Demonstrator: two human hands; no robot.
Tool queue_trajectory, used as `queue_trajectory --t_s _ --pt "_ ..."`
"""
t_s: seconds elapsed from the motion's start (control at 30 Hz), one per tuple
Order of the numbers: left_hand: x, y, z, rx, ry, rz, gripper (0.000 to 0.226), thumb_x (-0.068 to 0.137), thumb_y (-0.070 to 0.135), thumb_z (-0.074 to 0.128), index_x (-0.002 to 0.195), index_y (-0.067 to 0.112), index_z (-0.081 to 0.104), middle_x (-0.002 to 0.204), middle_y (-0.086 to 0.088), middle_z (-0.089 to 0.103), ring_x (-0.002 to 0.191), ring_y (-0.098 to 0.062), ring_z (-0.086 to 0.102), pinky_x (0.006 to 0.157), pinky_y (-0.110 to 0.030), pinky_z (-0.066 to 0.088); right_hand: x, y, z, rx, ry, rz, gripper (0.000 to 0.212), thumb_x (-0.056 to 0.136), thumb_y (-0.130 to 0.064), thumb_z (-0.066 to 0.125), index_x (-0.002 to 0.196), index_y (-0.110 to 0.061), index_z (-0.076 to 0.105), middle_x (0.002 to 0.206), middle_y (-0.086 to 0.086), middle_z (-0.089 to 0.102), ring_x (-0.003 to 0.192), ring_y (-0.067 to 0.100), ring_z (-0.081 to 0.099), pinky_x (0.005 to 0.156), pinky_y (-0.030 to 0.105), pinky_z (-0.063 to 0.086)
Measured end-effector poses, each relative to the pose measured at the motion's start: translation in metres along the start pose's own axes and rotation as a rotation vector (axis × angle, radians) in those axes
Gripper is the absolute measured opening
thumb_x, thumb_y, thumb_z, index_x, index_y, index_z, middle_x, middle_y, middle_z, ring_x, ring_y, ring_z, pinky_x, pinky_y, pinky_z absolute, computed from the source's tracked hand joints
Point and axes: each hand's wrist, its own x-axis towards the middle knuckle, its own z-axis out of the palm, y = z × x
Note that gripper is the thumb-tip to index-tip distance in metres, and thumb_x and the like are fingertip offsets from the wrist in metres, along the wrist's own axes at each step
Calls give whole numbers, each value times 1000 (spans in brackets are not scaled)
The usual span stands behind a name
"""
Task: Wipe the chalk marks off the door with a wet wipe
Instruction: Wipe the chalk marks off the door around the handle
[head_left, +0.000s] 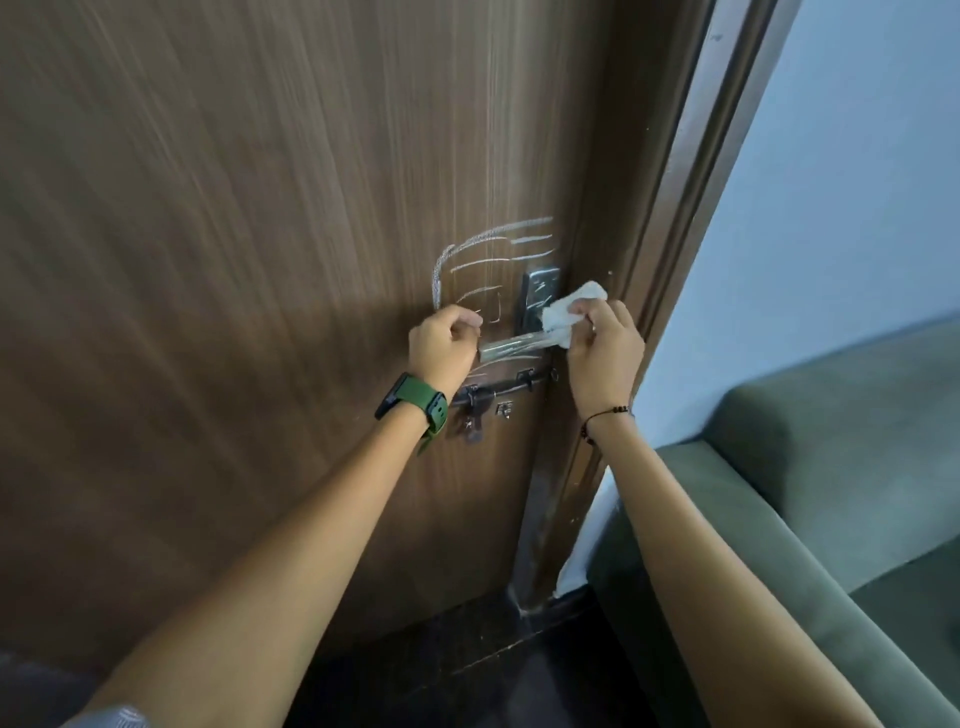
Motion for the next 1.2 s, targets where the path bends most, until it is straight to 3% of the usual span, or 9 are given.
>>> queue_trajectory --t_s 0.1,0.2,0.33,0.5,0.6,0.73,0.83,1.03,1.2 --pt "3 -5 6 50 -72 60 23 83 3 48 84 9 70 86 -9 72 66 -14 61 69 -23 51 13 3 11 -186 -147 -94 25 85 4 50 102 1 68 104 18 68 96 32 59 82 30 47" --pt "0 -11 10 76 -109 125 21 82 7 50 85 10 71 79 -9 73 47 -1 46 48 -6 32 0 -3 24 -301 -282 -114 34 82 5 44 110 6 64 111 22 65 101 39 58 87 40 47" --pt "2 -18 10 60 -114 161 19 82 11 52 86 11 71 83 -7 74 65 -17 61 61 -22 44 -18 -5 27 -496 -296 -283 39 78 -5 39 106 11 62 103 25 66 101 40 60 89 42 50" --pt "7 -21 9 30 -131 191 18 83 12 53 82 11 71 73 -7 71 56 -10 49 56 -19 34 -11 -16 32 -560 -402 -156 43 80 4 51 122 9 50 121 26 56 119 39 47 102 42 38" --pt "7 -21 7 17 -145 178 19 83 13 52 81 10 71 70 -6 69 55 -12 50 54 -20 32 -24 -21 28 -637 -415 -192 42 77 2 55 117 12 51 112 29 59 111 42 51 95 46 44" --pt "8 -17 5 20 -168 166 24 84 17 51 76 3 68 67 -15 68 62 -29 60 56 -34 45 -2 -25 33 -641 -454 -24 45 83 -5 52 125 4 42 122 23 54 111 37 52 82 38 48" --pt "6 -16 4 1 -150 175 34 79 26 45 74 2 67 66 -17 68 62 -31 60 58 -38 46 -15 -20 23 -664 -474 -55 49 82 -4 52 129 4 39 124 24 53 111 37 53 82 39 49" --pt "3 -12 12 15 -71 160 36 78 33 46 50 11 44 42 6 38 48 -23 43 52 -30 33 -6 -14 27 -691 -508 -67 58 84 -4 49 138 4 29 130 23 49 114 36 51 86 40 48" --pt "5 -12 16 28 -21 199 40 75 45 41 46 18 38 41 8 36 48 -21 44 52 -27 30 2 -12 28 -694 -542 -128 53 87 -8 48 136 4 30 129 22 50 117 35 49 92 38 45"
